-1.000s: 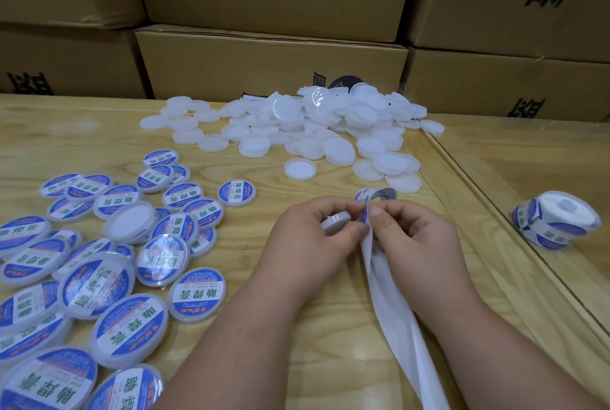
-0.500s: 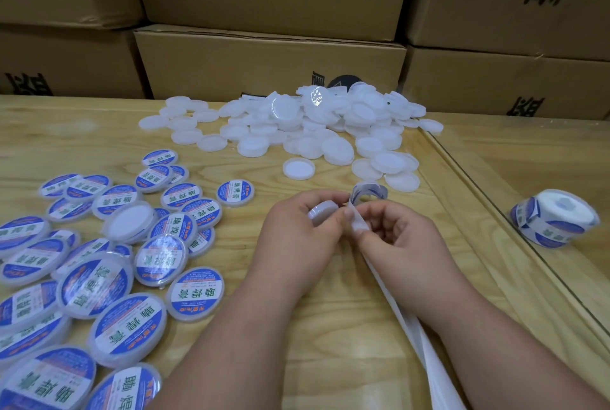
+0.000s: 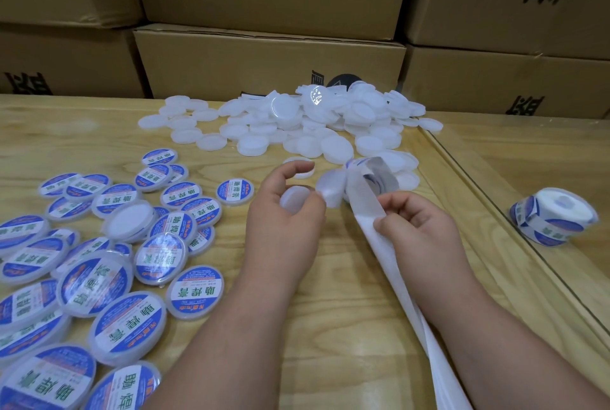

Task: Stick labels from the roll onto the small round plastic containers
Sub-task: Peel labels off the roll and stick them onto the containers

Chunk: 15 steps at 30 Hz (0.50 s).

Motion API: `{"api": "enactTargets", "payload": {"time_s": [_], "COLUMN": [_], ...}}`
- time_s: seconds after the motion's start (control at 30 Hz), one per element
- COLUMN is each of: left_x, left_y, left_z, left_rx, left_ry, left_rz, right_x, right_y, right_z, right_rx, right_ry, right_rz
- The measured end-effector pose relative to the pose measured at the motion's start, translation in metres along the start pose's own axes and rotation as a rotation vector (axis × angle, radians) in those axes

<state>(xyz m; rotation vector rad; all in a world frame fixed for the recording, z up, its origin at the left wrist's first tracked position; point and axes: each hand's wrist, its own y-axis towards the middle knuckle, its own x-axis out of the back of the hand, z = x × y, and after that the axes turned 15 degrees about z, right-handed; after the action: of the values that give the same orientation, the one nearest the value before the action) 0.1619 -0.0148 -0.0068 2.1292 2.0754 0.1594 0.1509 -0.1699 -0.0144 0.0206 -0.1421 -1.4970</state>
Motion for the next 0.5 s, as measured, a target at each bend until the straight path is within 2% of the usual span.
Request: {"api": "enactTargets", "payload": {"time_s": [0.1, 0.17, 0.23, 0.33, 0.5], "left_x": [0.001, 0.001, 0.001, 0.0, -0.001], "left_y": [0.0, 0.0, 0.0, -0.001, -0.001], "left_z": [-0.001, -0.002, -0.002, -0.002, -0.001], "left_rx": [0.002, 0.009, 0.02, 0.05, 0.07], "left_ry": [-0.038, -0.046, -0.041, -0.021, -0.002], "left_rz": [-0.01, -0.014, 0.005, 0.043, 0.082], "right_x": [0.0, -0.002, -0.005, -0.008, -0.01], "right_y": [0.002, 0.004, 0.003, 0.001, 0.005], "right_z": [-0.002, -0.003, -0.004, -0.005, -0.008], "right_rx": [0.009, 0.097, 0.227, 0.412, 0.412], "right_ry": [0.046, 0.049, -0.074, -0.361, -0.41], "right_rz": [-0.091, -0.165, -0.196, -0.18, -0.095]}}
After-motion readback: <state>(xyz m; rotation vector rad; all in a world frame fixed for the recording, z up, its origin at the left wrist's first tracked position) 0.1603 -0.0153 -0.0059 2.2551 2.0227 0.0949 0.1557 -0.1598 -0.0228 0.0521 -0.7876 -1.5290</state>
